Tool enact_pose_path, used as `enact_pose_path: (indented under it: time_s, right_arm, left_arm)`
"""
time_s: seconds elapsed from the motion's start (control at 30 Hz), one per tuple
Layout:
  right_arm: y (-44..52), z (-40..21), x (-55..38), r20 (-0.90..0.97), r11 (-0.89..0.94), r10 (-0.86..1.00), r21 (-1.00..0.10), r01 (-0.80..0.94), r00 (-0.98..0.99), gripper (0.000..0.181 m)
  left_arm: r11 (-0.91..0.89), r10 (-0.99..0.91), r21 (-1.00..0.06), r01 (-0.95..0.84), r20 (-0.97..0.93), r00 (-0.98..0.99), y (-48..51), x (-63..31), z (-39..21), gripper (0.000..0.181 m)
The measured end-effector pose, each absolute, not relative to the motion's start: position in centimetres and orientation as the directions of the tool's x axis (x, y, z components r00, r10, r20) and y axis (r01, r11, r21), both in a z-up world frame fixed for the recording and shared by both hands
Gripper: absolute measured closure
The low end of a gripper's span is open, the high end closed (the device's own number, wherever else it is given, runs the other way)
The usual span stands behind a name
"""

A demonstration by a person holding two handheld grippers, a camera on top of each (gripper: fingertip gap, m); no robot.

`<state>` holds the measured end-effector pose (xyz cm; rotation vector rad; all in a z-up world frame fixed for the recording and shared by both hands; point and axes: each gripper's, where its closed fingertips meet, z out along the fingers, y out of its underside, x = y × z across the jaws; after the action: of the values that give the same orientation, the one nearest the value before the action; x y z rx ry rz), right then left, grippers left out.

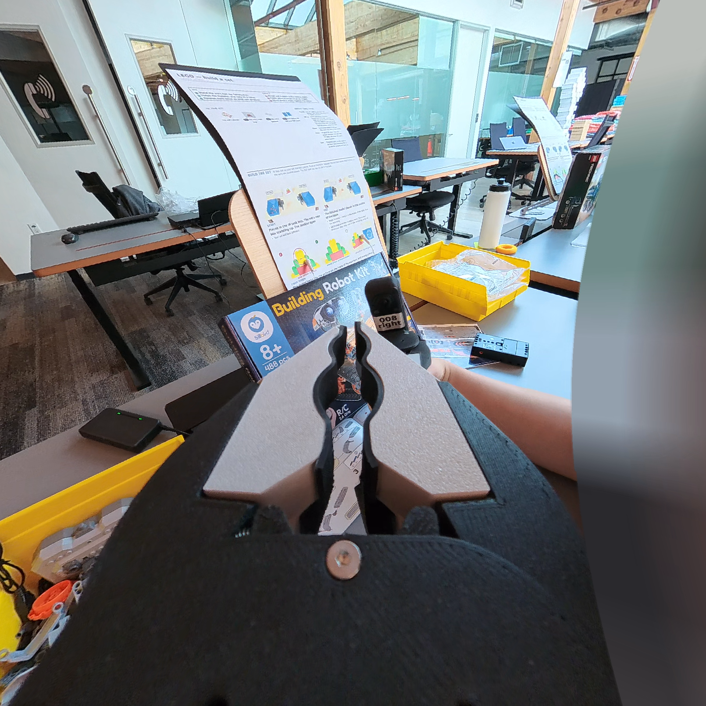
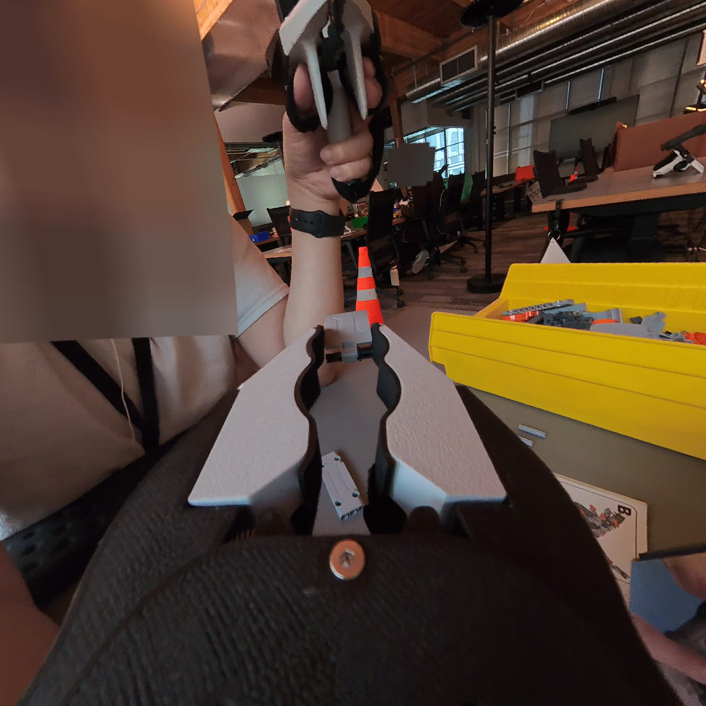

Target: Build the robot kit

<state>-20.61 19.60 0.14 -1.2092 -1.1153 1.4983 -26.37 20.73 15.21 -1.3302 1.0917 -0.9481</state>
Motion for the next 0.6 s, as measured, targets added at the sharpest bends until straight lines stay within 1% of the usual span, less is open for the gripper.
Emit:
enact_pose_path:
  time_s: [0.3,0.5,0.6]
  right_arm:
    - [19.1,0.4,-20.7,-0.175,-0.189,0.974,-0.978,-0.088,-0.145,0.157]
    - [18.3,0.4,-20.8,-0.174,-0.19,0.967,-0.979,-0.076,-0.186,0.157]
    - [18.2,0.5,-20.8,-0.167,-0.184,0.967,-0.98,-0.075,-0.19,0.158]
  left_arm:
    - [0.036,-0.966,-0.997,-0.072,-0.053,0.254,21.0,-26.6,15.2,0.179]
    - [0.029,-0.966,-0.996,-0.083,-0.049,0.252,21.1,-26.5,14.9,0.179]
    - [0.026,-0.973,-0.997,-0.078,-0.043,0.227,20.7,-26.3,14.9,0.179]
